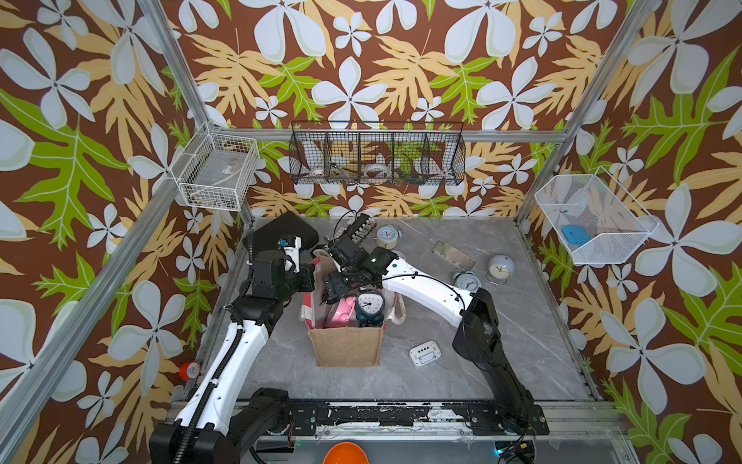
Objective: Put the alarm clock into the canvas bag
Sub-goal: Place the alarm at the canvas bag, then pick up the alarm from the center of the board.
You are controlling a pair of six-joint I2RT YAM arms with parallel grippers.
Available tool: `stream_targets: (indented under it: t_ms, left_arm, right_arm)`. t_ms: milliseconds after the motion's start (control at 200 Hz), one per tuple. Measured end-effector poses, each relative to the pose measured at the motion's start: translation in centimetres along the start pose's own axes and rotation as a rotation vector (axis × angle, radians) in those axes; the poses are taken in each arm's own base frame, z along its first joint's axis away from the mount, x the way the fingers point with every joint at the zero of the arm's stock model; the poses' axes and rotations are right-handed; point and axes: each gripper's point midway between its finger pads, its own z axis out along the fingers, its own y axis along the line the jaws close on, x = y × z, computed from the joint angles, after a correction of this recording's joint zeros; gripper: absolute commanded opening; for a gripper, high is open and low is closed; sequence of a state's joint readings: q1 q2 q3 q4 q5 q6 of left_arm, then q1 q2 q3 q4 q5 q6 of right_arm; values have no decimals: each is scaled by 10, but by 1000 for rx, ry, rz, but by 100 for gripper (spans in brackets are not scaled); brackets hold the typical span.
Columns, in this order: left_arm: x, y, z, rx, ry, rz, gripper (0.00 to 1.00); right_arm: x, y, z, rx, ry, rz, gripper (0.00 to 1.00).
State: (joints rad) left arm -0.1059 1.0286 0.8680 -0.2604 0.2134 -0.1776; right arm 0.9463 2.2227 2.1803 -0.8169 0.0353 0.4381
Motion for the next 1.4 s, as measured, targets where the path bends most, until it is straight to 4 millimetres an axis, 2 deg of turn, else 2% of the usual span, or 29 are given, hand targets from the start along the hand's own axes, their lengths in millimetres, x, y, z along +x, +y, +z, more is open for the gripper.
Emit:
stream_targets:
  t_ms: [340, 546, 676, 821, 951, 1121, 1231, 1401]
  left_arm:
    - [0, 1, 1, -4, 1, 0, 0]
    - [0, 4, 1, -23, -2, -1, 0]
    - [0, 7, 2, -41, -3, -1, 0]
    - [0, 10, 4, -54, 3, -3, 0]
    - [0, 11, 6, -58, 6, -4, 0]
    - [0, 12, 6, -62, 5, -4, 0]
    - [0, 12, 6, -62, 5, -4, 0]
    - [0, 12, 6, -61, 5, -4, 0]
  right_arm:
    - [-19, -2, -38, 12, -61, -28, 91]
    - [-38, -9, -75, 21, -136, -24, 91]
    - [-53, -31, -106, 54, -206, 0, 91]
    - [-61, -77, -127, 123, -256, 59, 91]
    - [-61, -117, -130, 178, -267, 105, 90]
    - [-56, -164, -119, 255, -258, 159, 90]
    - [-49, -192, -102, 286, -234, 195, 90]
    - [-37, -220, -68, 305, -171, 209, 90]
